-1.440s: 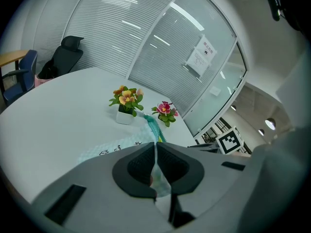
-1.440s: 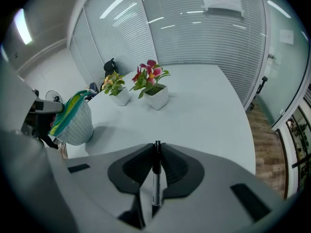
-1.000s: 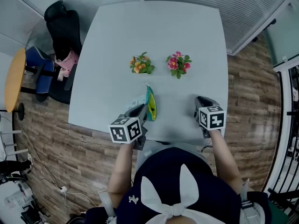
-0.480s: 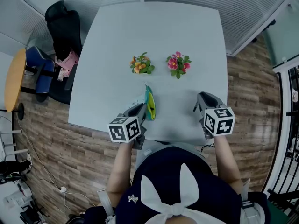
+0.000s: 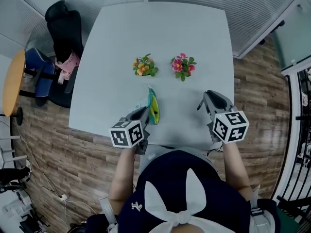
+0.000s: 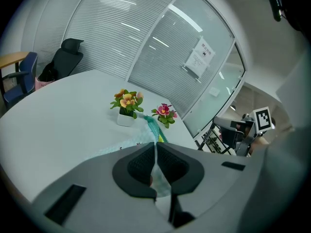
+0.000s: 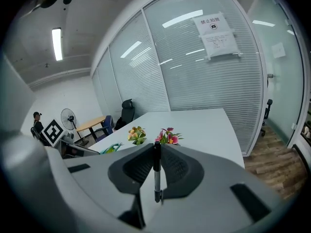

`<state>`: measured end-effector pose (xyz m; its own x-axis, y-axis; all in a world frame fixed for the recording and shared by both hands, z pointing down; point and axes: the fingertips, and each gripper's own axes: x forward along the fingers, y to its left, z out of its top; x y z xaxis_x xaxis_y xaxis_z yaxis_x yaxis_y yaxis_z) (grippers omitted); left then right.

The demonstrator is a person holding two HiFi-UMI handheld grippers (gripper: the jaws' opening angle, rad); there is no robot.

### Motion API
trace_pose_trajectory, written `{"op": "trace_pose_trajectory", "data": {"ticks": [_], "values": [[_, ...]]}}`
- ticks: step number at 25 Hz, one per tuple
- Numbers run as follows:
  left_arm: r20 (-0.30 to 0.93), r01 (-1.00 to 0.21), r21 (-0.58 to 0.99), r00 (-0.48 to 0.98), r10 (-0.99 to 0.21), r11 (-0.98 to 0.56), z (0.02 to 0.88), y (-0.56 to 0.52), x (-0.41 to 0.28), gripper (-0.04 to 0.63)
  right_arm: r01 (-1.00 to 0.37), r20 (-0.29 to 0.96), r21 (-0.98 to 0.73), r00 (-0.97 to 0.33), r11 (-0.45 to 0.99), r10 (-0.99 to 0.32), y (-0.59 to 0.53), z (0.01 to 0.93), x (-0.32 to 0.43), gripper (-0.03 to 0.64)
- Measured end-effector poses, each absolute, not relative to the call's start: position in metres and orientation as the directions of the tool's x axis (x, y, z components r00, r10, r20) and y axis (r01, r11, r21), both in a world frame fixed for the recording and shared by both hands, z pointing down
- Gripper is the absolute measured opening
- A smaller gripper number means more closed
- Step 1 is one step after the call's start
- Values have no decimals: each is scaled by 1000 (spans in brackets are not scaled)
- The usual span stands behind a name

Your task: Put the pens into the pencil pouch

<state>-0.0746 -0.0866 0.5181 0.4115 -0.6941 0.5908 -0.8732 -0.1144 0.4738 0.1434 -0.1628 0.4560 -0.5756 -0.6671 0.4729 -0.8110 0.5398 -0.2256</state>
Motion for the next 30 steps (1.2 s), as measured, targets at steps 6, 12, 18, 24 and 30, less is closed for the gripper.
{"op": "trace_pose_trajectory", "data": {"ticks": [6,12,18,24,30], "values": [[594,-874,472,412,-691,-115,518,-86,-74,32,-800,447,-246,-595,548,-668,-165,446,140,54],[595,-876,469,411,-690,-117,517,-85,-72,32,-782,418,-244,-618,573,-665,-166,432,132,54],[594,-875,471,411,-691,-115,519,-84,-71,32,-760,388,-240,-645,604,-658,-169,420,117,54],[592,-873,474,414,-691,-116,518,-83,-70,32,-730,357,-242,-679,639,-641,-170,407,96,54],[591,-872,476,412,-693,-113,518,-82,-69,32,-699,334,-242,-711,673,-618,-167,396,76,54]]}}
